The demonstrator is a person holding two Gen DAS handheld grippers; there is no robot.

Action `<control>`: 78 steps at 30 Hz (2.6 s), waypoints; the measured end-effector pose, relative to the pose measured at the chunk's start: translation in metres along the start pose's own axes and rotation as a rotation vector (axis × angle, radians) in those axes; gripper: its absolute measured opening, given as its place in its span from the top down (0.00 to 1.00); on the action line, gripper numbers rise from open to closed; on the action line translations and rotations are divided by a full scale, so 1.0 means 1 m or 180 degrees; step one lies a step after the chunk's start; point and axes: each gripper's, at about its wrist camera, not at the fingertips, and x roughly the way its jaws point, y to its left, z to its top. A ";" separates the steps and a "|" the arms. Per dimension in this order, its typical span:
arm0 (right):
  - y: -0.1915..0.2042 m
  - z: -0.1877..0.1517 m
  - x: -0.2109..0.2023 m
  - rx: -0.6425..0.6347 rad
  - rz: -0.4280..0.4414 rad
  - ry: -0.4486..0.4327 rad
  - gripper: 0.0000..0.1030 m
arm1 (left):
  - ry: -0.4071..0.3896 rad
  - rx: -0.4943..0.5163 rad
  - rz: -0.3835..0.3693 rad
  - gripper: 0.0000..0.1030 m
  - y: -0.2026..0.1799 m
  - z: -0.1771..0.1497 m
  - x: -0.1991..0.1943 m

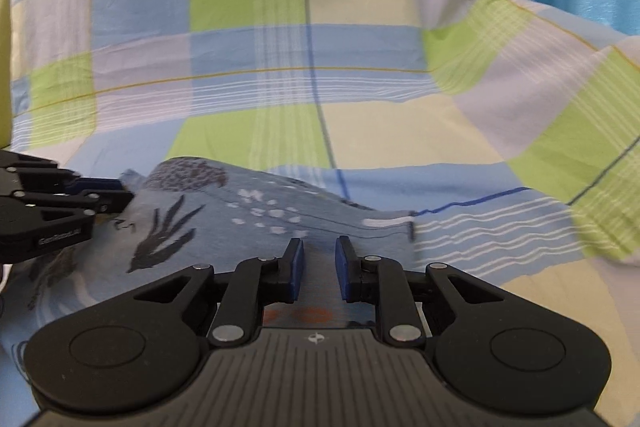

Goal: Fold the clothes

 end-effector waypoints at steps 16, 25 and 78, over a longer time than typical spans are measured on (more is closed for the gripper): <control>0.010 -0.004 -0.008 -0.0058 0.0394 0.0178 0.72 | -0.0135 0.0031 -0.0875 0.88 -0.027 0.011 -0.002; 0.000 0.009 0.006 0.0104 0.0411 -0.0023 0.71 | -0.0215 -0.0397 -0.0873 0.97 -0.002 0.013 0.008; 0.008 -0.060 -0.108 0.0041 0.0188 0.0436 0.61 | 0.0232 0.0725 -0.0659 0.73 0.012 -0.055 -0.096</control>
